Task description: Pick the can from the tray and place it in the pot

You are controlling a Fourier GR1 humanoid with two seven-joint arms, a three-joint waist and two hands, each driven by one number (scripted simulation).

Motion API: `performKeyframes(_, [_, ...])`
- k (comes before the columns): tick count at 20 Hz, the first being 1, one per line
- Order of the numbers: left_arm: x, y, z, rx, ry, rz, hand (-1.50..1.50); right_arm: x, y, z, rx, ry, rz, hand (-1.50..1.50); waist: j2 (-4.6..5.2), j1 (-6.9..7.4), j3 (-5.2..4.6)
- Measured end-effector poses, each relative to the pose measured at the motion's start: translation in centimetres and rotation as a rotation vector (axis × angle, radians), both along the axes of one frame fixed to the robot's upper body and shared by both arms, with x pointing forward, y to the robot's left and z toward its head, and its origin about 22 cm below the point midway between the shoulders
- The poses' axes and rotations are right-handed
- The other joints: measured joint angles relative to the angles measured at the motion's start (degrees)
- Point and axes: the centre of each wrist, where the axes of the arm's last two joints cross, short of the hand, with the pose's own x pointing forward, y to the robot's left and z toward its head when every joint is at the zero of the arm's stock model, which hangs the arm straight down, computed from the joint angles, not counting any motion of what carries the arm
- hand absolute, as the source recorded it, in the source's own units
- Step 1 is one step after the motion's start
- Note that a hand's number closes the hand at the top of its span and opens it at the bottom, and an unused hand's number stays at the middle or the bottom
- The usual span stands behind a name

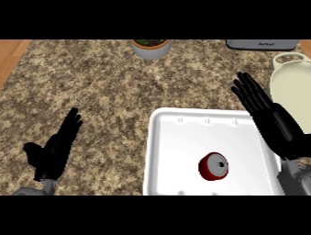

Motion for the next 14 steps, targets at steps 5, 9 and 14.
performKeyframes(5, [2.5,1.4,4.4,0.037,-0.119,0.079,0.0,1.8,-2.9,-0.3,-0.037,-0.079,-0.085,1.5,0.63,-1.3,-0.5])
performKeyframes(9, [3.9,1.9,7.3,0.038,-0.191,0.112,0.0,1.9,-6.5,-0.2,-0.32,-0.17,-0.197,-1.5,0.66,-1.73,-0.87])
performKeyframes(14, [4.7,2.1,9.9,0.036,-0.212,0.129,0.0,1.0,-8.1,-5.4,-0.305,-0.279,-0.287,-1.5,0.91,-2.0,-0.71])
